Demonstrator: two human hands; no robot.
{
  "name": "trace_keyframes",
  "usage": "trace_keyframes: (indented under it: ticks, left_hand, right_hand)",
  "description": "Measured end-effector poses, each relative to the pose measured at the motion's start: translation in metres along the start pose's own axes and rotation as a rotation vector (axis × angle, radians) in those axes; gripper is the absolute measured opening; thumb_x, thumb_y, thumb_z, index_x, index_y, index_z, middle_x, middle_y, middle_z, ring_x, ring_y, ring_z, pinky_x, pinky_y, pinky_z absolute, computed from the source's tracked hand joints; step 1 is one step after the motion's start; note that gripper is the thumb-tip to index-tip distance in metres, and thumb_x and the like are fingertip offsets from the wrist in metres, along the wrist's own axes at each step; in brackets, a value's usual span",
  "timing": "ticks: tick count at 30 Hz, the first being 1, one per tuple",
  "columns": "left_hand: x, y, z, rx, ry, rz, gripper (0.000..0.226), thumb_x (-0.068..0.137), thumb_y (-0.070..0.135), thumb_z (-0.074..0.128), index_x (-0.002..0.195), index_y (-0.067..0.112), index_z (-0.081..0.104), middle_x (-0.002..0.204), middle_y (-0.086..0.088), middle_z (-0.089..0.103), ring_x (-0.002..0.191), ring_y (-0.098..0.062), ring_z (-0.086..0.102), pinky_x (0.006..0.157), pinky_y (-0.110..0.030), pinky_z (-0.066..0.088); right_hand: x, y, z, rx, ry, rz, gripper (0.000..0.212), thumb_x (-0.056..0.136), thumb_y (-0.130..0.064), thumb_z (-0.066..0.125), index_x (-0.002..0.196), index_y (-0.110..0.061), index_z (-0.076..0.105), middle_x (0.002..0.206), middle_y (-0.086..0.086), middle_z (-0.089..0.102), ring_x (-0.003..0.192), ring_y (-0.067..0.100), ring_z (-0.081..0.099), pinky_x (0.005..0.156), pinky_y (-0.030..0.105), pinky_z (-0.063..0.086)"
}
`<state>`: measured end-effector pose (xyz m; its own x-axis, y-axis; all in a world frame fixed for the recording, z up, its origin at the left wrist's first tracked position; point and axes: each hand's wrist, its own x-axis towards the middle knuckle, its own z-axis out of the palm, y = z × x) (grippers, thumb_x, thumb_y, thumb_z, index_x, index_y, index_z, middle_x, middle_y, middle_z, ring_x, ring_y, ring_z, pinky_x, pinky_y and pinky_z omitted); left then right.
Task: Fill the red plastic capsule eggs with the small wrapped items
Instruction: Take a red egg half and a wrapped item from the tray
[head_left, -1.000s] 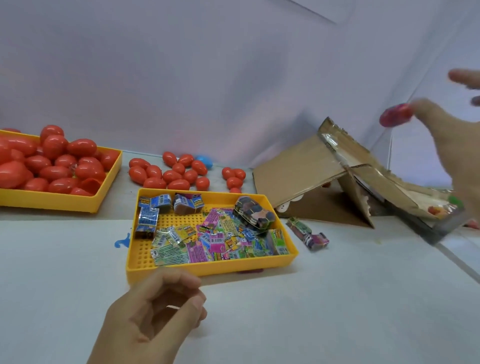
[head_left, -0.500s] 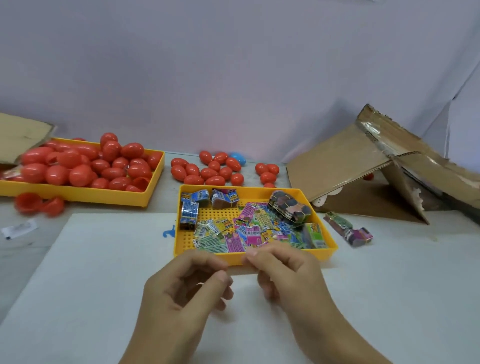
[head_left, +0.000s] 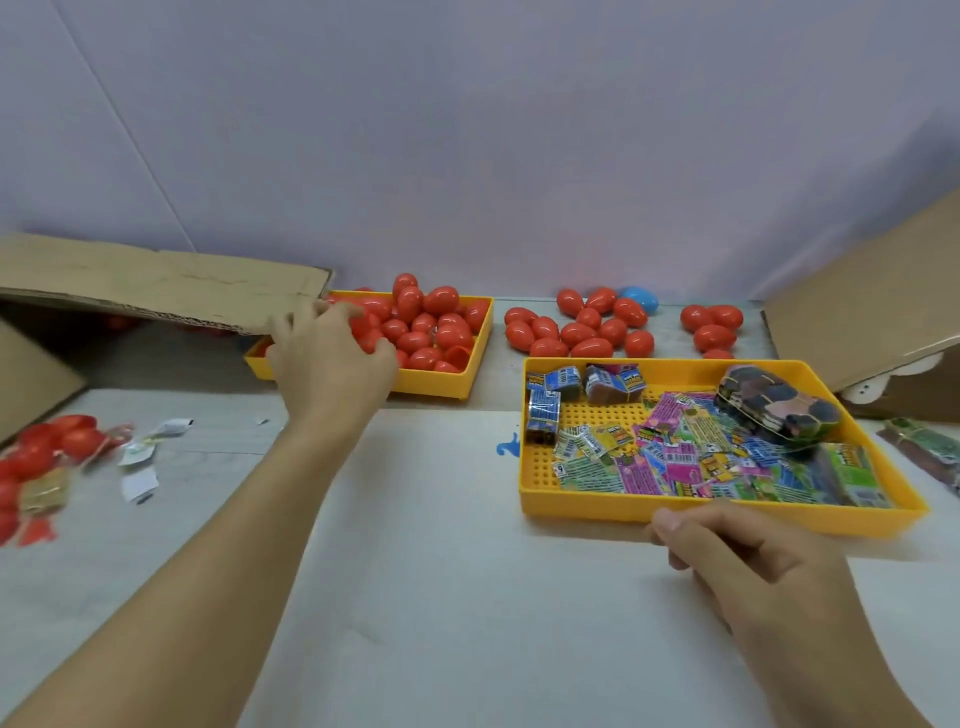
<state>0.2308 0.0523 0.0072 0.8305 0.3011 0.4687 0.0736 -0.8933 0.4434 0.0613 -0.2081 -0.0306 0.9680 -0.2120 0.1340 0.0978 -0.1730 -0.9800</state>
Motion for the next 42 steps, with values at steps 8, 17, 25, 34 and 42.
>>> trace_keyframes:
  ticks: [8, 17, 25, 34, 42]
  left_hand:
    - [0.009, -0.007, 0.009, 0.003, -0.071, 0.14, 0.041, 0.084, 0.034, 0.079, 0.119, 0.014, 0.072, 0.127, -0.011, 0.064, 0.121, -0.035, 0.047, 0.099, -0.043, 0.041]
    - [-0.12, 0.06, -0.018, -1.116, -0.324, 0.225, 0.063, 0.072, 0.02, 0.089, 0.127, 0.031, 0.059, 0.098, 0.001, 0.072, 0.089, -0.015, 0.072, 0.075, -0.019, 0.056]
    - [-0.175, 0.062, -0.009, -1.069, -0.538, 0.454, 0.039, 0.073, 0.023, 0.08, 0.109, 0.033, 0.07, 0.101, 0.006, 0.068, 0.084, -0.02, 0.065, 0.067, -0.033, 0.055]
    - [-0.169, 0.065, -0.018, -1.187, -0.789, -0.01, 0.05, 0.079, 0.063, 0.059, 0.077, 0.014, 0.067, 0.061, -0.009, 0.06, 0.04, -0.02, 0.049, 0.037, -0.024, 0.039]
    - [-0.163, 0.066, -0.023, -1.316, -0.858, -0.104, 0.03, 0.071, 0.048, 0.072, 0.079, 0.02, 0.075, 0.069, -0.008, 0.069, 0.059, -0.021, 0.068, 0.046, -0.031, 0.055]
  right_hand:
    - [0.001, 0.0, -0.002, -0.001, -0.027, 0.018, 0.032, 0.06, -0.055, 0.065, 0.067, -0.025, 0.075, 0.061, 0.008, 0.061, 0.051, 0.006, 0.046, 0.049, 0.012, 0.035]
    - [-0.001, -0.009, -0.003, 0.227, -0.081, 0.112, 0.037, 0.08, -0.053, 0.06, 0.08, -0.02, 0.077, 0.061, 0.011, 0.065, 0.039, 0.014, 0.04, 0.039, 0.018, 0.034]
    - [-0.002, -0.012, -0.021, 0.178, -0.277, 0.182, 0.046, 0.091, -0.054, 0.058, 0.065, -0.017, 0.065, 0.054, 0.012, 0.063, 0.03, 0.014, 0.04, 0.036, 0.013, 0.029]
    - [-0.003, -0.009, -0.019, 0.22, -0.186, 0.118, 0.039, 0.085, -0.048, 0.063, 0.059, -0.019, 0.062, 0.053, 0.013, 0.061, 0.029, 0.015, 0.038, 0.035, 0.014, 0.029]
    - [-0.005, -0.002, -0.019, 0.208, -0.262, -0.002, 0.018, 0.074, -0.026, 0.081, 0.089, -0.017, 0.075, 0.069, 0.011, 0.07, 0.046, 0.011, 0.057, 0.041, 0.013, 0.039]
